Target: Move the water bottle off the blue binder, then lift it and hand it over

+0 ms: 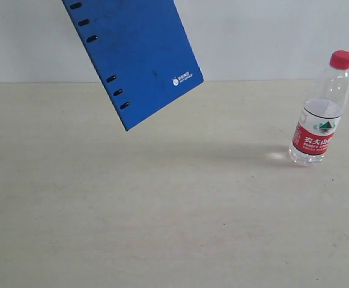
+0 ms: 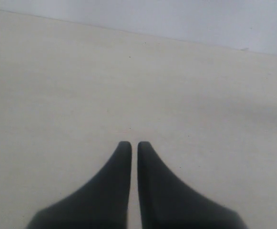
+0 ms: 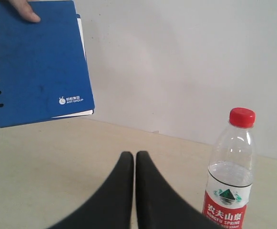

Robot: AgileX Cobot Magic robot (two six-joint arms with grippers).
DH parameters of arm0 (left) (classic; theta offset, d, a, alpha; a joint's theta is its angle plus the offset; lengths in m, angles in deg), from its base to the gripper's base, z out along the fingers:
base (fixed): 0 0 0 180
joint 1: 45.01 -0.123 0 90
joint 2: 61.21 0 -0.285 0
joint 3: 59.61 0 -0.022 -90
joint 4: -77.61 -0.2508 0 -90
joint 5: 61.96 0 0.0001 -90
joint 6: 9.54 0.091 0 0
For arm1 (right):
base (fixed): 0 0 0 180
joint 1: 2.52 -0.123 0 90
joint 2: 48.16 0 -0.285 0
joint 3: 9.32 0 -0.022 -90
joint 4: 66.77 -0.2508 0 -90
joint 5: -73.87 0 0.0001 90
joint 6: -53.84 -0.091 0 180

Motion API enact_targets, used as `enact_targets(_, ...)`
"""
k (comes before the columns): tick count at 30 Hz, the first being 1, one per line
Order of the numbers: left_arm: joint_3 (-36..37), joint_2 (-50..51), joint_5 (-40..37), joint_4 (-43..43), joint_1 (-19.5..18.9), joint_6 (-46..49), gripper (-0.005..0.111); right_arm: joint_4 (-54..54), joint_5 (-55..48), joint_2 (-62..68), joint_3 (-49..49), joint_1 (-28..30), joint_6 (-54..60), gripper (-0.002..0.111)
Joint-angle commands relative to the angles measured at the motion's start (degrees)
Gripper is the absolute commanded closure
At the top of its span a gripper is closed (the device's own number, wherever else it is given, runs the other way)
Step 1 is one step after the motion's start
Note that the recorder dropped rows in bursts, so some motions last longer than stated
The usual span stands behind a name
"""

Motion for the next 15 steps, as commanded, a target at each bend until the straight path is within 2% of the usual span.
enact_targets(1,0.1,-0.3,0.6,0.2,-0.1,0.3,0.102,-0.1,0.2,-0.1,0.3,0.1,0.2,0.109)
enact_targets(9,0.1,-0.3,0.6,0.2,-0.1,0.3,0.102,-0.1,0.0,-3.6,0.3,1.7,0.2,0.109)
enact_targets(12,0.1,-0.3,0.6,0.2,-0.1,0.3,0.102,-0.1,0.0,-10.8,0.9,8.4,-0.3,0.109)
enact_targets(15,0.1,-0.5,0.7,0.2,-0.1,0.3,0.102,-0.1,-1.3,-11.8,2.5,15.8,-2.6,0.109)
